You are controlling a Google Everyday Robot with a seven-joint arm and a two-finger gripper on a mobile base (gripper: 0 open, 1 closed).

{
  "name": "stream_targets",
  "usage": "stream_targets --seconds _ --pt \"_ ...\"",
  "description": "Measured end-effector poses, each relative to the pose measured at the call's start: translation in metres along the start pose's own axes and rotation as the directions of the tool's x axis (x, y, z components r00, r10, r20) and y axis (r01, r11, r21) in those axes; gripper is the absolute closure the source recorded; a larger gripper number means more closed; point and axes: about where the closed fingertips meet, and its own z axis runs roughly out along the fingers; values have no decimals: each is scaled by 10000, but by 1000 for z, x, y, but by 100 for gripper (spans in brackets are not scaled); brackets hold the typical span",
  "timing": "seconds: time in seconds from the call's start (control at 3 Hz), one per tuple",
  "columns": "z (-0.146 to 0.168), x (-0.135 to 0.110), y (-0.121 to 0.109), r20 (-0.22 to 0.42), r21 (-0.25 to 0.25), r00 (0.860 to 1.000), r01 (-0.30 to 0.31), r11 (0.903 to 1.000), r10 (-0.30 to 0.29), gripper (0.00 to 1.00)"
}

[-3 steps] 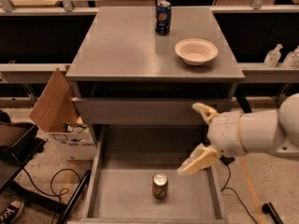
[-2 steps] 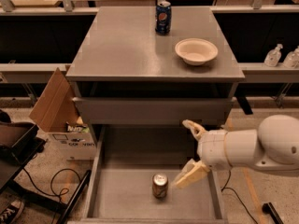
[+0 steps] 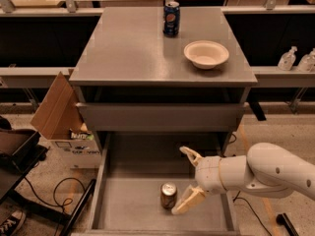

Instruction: Pick orange can from middle drawer and place on counter

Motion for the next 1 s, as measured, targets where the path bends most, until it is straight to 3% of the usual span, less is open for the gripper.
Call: stream_targets --seconds 0.33,0.67,1.0 --pt "29 30 3 273 -187 9996 77 9998 -72 0" --pt "58 55 -10 525 -295 9986 -16 9996 31 0" --pt "80 74 -28 835 -91 9963 -205 9997 212 0"
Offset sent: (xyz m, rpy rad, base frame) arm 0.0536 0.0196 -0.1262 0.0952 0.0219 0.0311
